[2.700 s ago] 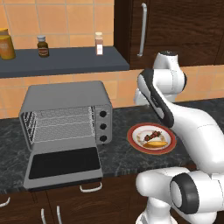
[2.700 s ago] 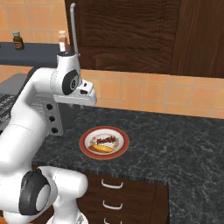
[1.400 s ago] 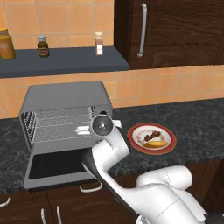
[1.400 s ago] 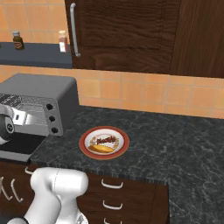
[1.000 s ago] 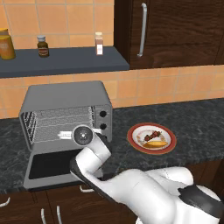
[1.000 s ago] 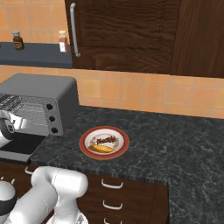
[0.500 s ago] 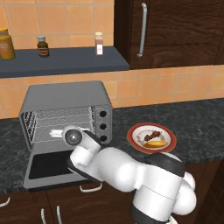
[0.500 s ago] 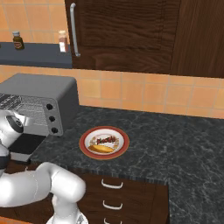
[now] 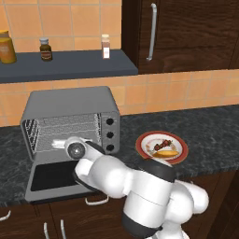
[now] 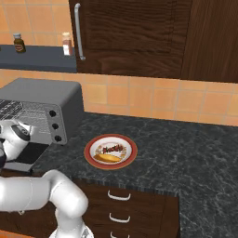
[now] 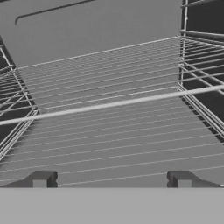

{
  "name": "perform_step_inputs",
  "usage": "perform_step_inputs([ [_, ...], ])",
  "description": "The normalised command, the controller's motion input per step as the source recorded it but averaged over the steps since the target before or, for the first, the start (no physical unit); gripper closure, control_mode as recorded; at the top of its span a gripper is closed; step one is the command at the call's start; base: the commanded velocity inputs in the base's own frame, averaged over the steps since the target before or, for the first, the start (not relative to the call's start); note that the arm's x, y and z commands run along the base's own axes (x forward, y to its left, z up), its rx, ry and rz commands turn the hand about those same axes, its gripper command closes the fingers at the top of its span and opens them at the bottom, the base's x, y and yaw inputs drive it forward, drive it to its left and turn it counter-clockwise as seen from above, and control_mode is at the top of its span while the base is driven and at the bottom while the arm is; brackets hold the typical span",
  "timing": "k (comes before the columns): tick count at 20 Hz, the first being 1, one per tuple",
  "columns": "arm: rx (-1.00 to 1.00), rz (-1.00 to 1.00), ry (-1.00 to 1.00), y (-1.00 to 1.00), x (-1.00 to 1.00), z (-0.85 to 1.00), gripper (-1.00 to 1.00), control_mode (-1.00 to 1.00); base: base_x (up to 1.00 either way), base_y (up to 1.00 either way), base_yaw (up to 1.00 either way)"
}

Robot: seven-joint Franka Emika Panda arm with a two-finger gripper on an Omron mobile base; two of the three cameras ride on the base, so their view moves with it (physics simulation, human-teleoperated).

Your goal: Pick up the kebab skewer and baguette bread, and place them inside the toaster oven. Close the toaster oven door and start by setting the timer.

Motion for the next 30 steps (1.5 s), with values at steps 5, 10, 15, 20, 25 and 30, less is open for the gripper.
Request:
perform_step_inputs([
  [5,-0.01,0.0,0.0,0.06,0.45,-0.04,-1.0,-1.0,0.0,0.0,0.0],
  [10,-0.08,0.0,0.0,0.13,0.06,-0.38,-1.0,-1.0,0.0,0.0,0.0],
  [15,-0.07,0.01,0.0,0.02,0.21,-0.29,-1.0,-1.0,0.0,0.0,0.0],
  [20,-0.07,0.01,0.0,0.1,0.21,-0.32,-1.0,-1.0,0.0,0.0,0.0],
  [25,-0.06,0.0,0.0,0.08,0.08,-0.45,-1.0,-1.0,0.0,0.0,0.0],
  [30,-0.11,0.0,0.01,0.18,-0.66,-0.79,-1.0,-1.0,0.0,0.0,0.0],
])
